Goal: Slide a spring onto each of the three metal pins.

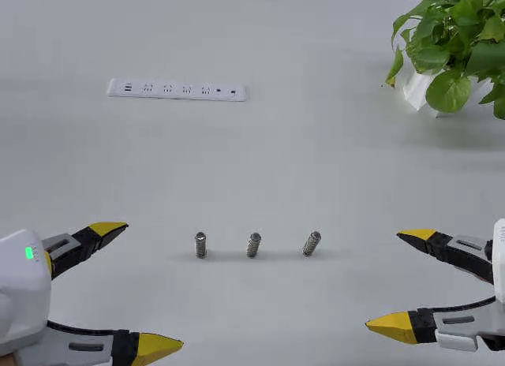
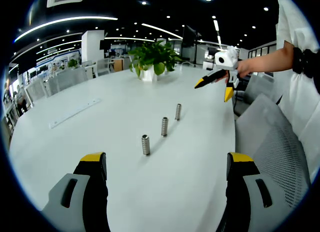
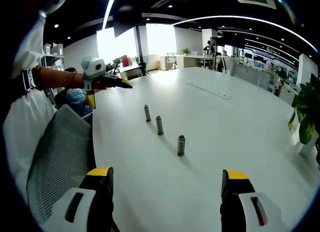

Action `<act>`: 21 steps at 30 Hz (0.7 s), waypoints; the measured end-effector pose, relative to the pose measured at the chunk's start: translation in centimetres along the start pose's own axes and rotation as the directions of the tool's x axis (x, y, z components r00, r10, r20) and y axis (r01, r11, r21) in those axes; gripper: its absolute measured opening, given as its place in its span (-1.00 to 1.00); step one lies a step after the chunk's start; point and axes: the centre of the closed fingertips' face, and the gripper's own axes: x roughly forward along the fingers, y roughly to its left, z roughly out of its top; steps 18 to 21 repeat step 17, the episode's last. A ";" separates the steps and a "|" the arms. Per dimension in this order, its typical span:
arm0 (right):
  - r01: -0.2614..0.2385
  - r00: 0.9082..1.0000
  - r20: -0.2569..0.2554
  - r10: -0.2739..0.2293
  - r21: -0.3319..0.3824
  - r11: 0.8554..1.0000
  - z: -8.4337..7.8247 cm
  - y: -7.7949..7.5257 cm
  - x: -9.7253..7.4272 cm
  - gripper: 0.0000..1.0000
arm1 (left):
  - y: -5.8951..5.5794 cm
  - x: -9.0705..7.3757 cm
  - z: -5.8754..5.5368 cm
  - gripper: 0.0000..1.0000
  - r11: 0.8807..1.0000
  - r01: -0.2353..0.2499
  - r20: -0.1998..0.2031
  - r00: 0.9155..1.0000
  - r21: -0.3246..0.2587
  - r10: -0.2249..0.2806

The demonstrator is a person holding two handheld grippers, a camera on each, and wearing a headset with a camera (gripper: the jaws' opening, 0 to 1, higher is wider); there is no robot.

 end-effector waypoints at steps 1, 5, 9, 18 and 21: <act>0.000 1.000 0.000 0.000 0.001 1.000 0.0 -0.1 0.0 0.78 | 0.0 0.0 0.0 0.98 1.000 0.000 0.000 1.000 0.000 0.000; 0.001 1.000 0.001 -0.001 0.000 1.000 0.2 -0.1 0.0 0.78 | 0.0 0.0 -0.1 0.98 1.000 0.001 0.001 1.000 -0.002 -0.001; -0.002 1.000 -0.002 0.002 -0.001 1.000 0.2 0.0 0.1 0.77 | -0.1 0.1 -0.2 0.98 1.000 0.001 0.002 1.000 -0.007 -0.001; -0.005 1.000 0.000 0.005 -0.003 1.000 0.3 0.1 0.3 0.76 | -0.1 0.1 -0.3 0.98 1.000 0.005 0.001 1.000 -0.011 -0.005; -0.005 1.000 0.000 0.005 -0.003 1.000 0.3 0.1 0.3 0.76 | -0.1 0.1 -0.3 0.98 1.000 0.005 0.001 1.000 -0.011 -0.005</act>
